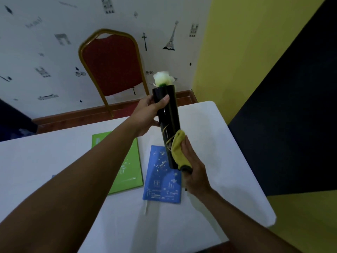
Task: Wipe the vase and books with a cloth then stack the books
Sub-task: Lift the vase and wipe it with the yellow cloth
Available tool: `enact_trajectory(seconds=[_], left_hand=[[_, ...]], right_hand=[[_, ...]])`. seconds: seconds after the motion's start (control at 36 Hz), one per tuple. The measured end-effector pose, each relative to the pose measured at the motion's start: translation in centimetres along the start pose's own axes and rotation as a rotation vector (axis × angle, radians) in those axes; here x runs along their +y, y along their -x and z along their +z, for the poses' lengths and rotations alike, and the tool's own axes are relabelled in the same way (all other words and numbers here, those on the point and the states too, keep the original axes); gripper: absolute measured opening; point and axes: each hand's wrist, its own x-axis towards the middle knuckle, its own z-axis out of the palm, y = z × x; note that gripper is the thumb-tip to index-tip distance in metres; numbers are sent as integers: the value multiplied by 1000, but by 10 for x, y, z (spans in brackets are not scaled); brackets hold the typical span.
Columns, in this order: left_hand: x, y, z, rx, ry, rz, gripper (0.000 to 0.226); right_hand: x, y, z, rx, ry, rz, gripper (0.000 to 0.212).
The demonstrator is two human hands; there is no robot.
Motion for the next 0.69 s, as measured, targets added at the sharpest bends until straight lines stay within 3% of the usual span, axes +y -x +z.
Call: enact_trajectory(seconds=[0.06,0.14,0.25,0.47,0.61,0.69], left_hand=[[-3,2,5,-27,-13,-18,46],[-9,5,13,-56,-29,-33,39],[-11,8,18,-39,40,-22,35],[-1,7,6,6,114,35,35],[-5,7,12,-9,115,14,46],[-2,4,21,-11,43,-19,51]], right_hand=[[-7,-23,-4,50,-13,10,69],[-23,-65,-16,134,-54,84,73],[-31,-93,-26,114,-29,69,72],[3,-23,-2,91,2,53,69],[2,-18,4,100,33,115,98],[0,-18,7,111,103,111,104]])
